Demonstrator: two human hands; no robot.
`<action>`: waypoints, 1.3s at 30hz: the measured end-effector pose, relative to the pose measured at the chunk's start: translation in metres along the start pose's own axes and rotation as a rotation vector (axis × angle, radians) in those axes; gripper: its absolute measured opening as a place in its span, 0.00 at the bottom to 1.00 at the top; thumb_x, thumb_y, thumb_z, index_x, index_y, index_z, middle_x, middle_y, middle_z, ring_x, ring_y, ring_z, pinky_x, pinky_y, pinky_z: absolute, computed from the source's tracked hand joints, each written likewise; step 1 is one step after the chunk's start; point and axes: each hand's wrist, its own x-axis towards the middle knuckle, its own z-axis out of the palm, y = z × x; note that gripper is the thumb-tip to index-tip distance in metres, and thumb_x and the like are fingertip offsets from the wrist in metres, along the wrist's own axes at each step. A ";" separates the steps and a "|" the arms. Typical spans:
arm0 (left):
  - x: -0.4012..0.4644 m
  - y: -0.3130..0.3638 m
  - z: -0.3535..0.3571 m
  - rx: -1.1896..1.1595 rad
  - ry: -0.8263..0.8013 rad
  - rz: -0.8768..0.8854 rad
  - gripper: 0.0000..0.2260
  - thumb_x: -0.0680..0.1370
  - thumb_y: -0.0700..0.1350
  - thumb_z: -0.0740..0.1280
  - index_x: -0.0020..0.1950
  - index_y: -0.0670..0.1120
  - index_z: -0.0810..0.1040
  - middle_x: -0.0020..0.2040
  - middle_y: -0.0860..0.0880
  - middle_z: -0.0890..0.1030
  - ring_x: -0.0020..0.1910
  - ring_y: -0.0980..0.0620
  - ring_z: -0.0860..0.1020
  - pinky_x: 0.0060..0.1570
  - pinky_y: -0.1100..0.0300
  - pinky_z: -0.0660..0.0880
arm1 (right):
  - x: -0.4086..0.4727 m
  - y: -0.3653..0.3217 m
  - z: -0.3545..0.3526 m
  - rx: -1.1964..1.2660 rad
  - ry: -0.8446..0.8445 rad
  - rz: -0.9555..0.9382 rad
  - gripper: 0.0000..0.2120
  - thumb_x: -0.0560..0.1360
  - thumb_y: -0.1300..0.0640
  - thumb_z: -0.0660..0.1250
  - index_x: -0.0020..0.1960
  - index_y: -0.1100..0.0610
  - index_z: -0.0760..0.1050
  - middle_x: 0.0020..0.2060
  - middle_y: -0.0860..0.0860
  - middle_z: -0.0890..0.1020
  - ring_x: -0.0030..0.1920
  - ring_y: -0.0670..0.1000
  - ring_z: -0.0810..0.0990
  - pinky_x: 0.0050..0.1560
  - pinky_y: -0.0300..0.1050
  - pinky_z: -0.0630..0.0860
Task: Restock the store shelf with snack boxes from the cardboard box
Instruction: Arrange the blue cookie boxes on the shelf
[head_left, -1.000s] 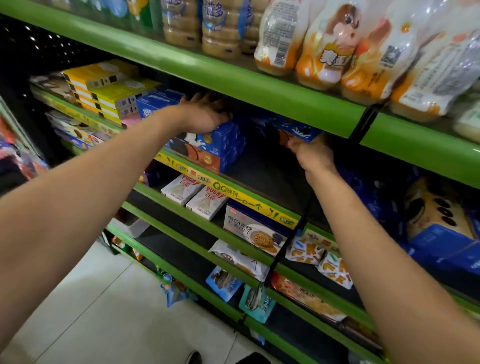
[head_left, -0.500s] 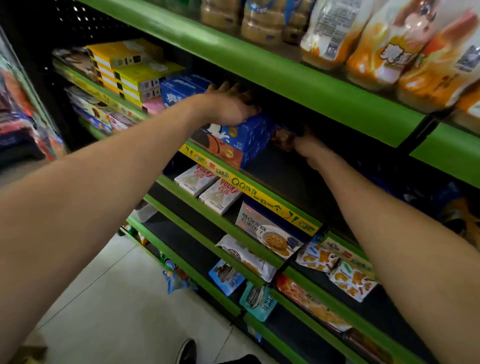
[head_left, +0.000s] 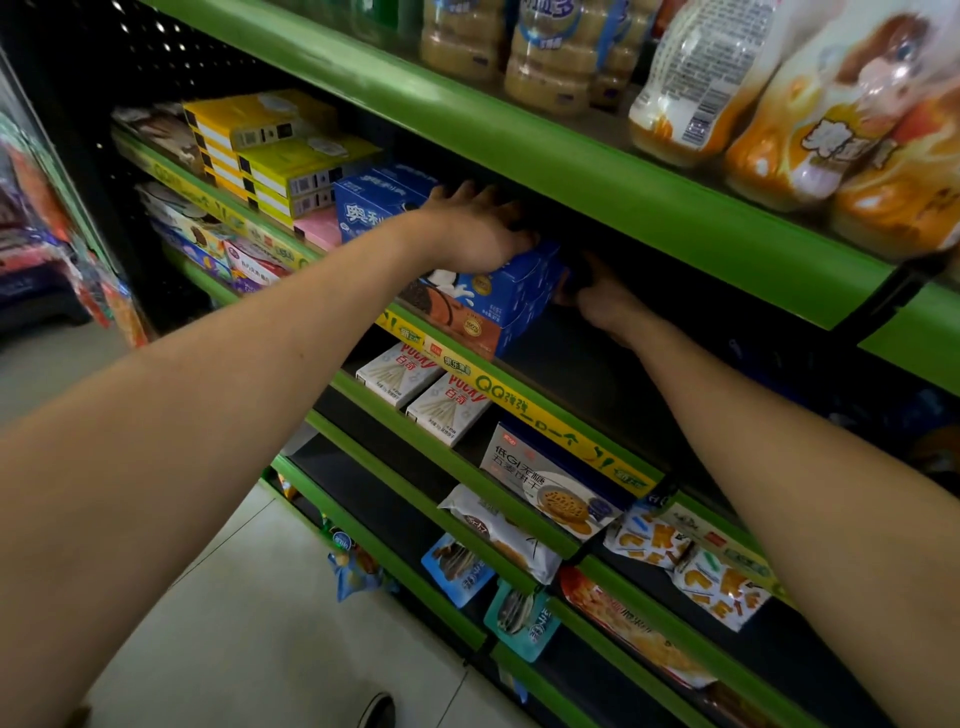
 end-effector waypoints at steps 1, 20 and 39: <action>0.000 0.000 0.000 -0.006 0.002 -0.004 0.26 0.83 0.60 0.46 0.80 0.56 0.52 0.80 0.44 0.52 0.77 0.36 0.52 0.73 0.35 0.51 | 0.001 0.001 0.000 -0.016 -0.004 0.011 0.34 0.76 0.66 0.68 0.78 0.55 0.60 0.71 0.55 0.72 0.70 0.53 0.70 0.64 0.39 0.65; -0.001 0.001 -0.002 -0.015 -0.008 -0.003 0.28 0.81 0.63 0.45 0.79 0.56 0.55 0.80 0.44 0.55 0.77 0.37 0.54 0.72 0.37 0.52 | -0.043 -0.014 0.012 -0.100 0.074 0.007 0.30 0.76 0.71 0.58 0.77 0.58 0.62 0.73 0.57 0.70 0.73 0.56 0.68 0.62 0.34 0.60; -0.015 0.018 -0.012 -0.211 0.171 0.065 0.22 0.84 0.54 0.55 0.77 0.50 0.65 0.77 0.43 0.64 0.75 0.40 0.61 0.74 0.47 0.59 | -0.226 0.034 -0.062 -0.965 0.266 0.322 0.31 0.78 0.48 0.62 0.77 0.57 0.59 0.71 0.58 0.68 0.68 0.61 0.66 0.65 0.55 0.68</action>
